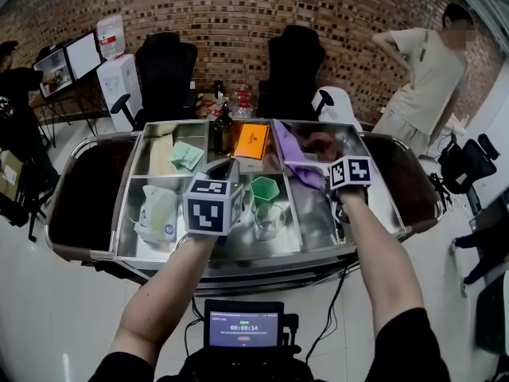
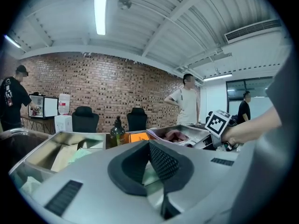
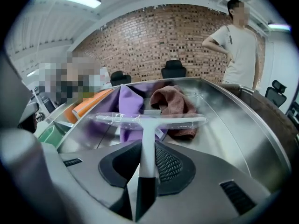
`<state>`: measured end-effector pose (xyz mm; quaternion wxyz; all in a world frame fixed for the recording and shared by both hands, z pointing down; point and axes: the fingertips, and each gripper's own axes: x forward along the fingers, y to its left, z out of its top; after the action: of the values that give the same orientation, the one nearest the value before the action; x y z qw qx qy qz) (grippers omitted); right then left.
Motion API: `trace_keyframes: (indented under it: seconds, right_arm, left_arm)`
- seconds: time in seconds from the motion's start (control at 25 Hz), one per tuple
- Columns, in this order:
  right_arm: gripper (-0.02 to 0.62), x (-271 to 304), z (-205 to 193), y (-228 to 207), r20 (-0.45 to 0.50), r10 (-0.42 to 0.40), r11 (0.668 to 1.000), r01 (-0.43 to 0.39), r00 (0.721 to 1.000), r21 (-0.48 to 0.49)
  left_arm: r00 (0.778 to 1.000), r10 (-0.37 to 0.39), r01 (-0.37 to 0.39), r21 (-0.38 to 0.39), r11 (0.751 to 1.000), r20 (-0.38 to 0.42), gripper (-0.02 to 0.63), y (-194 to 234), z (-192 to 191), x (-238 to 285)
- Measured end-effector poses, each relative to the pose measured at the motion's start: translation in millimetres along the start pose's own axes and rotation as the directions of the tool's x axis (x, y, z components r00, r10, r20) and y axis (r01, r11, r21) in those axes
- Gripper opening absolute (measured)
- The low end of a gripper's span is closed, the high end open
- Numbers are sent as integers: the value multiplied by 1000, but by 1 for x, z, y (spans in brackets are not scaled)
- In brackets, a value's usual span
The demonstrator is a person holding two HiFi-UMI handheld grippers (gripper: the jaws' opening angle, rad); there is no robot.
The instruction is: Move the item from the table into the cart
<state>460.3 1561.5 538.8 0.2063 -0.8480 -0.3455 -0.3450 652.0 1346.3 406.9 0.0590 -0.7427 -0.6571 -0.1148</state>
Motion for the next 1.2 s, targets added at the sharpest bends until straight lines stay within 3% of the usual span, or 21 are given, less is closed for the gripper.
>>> trace_keyframes:
  seconds: [0.36, 0.84, 0.88, 0.96, 1.2]
  right_arm:
    - [80, 12, -9, -7, -45, -50, 998, 48, 998, -38]
    - [81, 12, -9, -12, -42, -41, 999, 40, 998, -22]
    - [85, 11, -6, -12, -28, -42, 999, 41, 999, -24]
    - [199, 1, 3, -11, 25, -34, 999, 35, 999, -20]
    - [201, -90, 39, 25, 245, 61, 998, -59, 968, -17]
  left_arm:
    - [1000, -5, 5, -9, 1000, -22, 2, -8, -11, 9]
    - [999, -26, 26, -6, 1000, -19, 2, -17, -15, 12]
    - [999, -33, 33, -3, 999, -13, 2, -18, -13, 12]
    - [999, -44, 44, 5, 999, 1, 2, -20, -9, 6]
    - [997, -61, 60, 26, 998, 53, 2, -31, 19, -44]
